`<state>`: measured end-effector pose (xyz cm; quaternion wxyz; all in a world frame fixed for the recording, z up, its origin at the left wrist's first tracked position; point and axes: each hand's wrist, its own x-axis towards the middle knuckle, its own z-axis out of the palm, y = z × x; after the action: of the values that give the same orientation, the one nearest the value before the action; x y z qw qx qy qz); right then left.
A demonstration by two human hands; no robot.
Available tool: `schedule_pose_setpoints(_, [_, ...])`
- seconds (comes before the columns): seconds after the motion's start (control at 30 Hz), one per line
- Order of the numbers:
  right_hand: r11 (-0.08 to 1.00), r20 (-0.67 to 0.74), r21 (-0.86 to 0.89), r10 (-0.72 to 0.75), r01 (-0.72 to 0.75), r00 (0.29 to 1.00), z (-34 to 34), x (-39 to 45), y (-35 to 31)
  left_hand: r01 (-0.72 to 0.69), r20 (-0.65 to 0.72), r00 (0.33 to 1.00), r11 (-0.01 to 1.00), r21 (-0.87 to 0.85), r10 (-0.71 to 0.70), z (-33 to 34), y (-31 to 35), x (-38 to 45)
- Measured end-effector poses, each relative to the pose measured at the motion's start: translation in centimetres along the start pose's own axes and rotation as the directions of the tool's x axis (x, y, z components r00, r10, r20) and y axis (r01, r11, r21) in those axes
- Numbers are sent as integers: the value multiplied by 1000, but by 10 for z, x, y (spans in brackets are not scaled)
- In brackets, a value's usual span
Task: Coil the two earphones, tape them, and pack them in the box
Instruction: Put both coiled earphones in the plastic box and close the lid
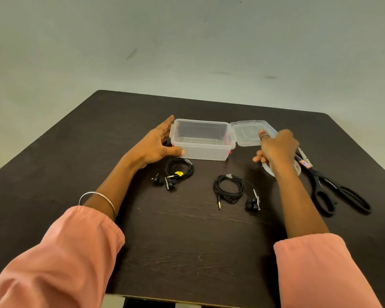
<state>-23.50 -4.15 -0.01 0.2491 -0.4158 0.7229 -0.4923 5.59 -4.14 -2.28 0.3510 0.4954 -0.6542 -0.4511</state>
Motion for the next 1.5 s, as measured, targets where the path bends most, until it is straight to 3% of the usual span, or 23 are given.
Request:
schedule_pose_setpoints(0.17, [995,23,-93,-39,41,999,-5,-3,0,29,-13,999,999,-27,-29,-8,3,-13])
schedule_pose_setpoints(0.27, [993,117,-113,-31,45,993,-8,-6,1,77,-278,959,992,101,-46,-6,11,-25])
schedule_pose_setpoints(0.33, [985,128,-148,-71,90,989,-11,-11,-2,93,-507,862,983,160,1,-2,15,-33])
schedule_pose_setpoints(0.4, [968,150,-185,-141,168,979,-15,-18,-7,101,-563,826,975,196,27,2,18,-42])
schedule_pose_setpoints(0.47, [948,294,-189,-195,257,936,-22,-29,-11,114,-494,868,952,285,44,8,21,-48])
schedule_pose_setpoints(0.53, [919,514,-178,-218,352,830,-28,-44,-14,63,-370,923,906,418,106,15,28,-51])
schedule_pose_setpoints(0.6, [848,684,-195,-242,493,688,-30,-56,-10,-3,-245,954,820,572,175,20,35,-48])
schedule_pose_setpoints(0.67, [773,752,-232,-243,591,613,-28,-62,-2,-38,-138,971,694,719,197,24,38,-42])
schedule_pose_setpoints(0.77, [722,748,-242,-287,648,599,-26,-65,7,-97,17,982,426,900,188,33,41,-37])
schedule_pose_setpoints(0.87, [684,736,-244,-331,687,591,-28,-68,10,-166,121,968,198,966,219,42,42,-40])
schedule_pose_setpoints(0.93, [670,720,-259,-346,696,601,-28,-71,11,-159,133,964,100,982,231,43,42,-45])
schedule_pose_setpoints(1.0, [664,707,-264,-360,700,608,-27,-75,13,-131,112,963,65,989,243,43,41,-48])
schedule_pose_setpoints(1.17, [716,665,-232,-378,659,644,-29,-79,13,-87,40,955,150,985,292,37,34,-53])
schedule_pose_setpoints(1.33, [787,608,-96,-439,610,662,-35,-84,4,-121,10,970,446,887,245,10,46,-59])
schedule_pose_setpoints(1.4, [813,559,-20,-473,582,681,-40,-83,-7,-128,-32,972,632,764,235,-1,64,-62])
schedule_pose_setpoints(1.5, [815,479,12,-513,579,712,-49,-80,-30,-166,-123,952,812,559,280,-11,97,-65])
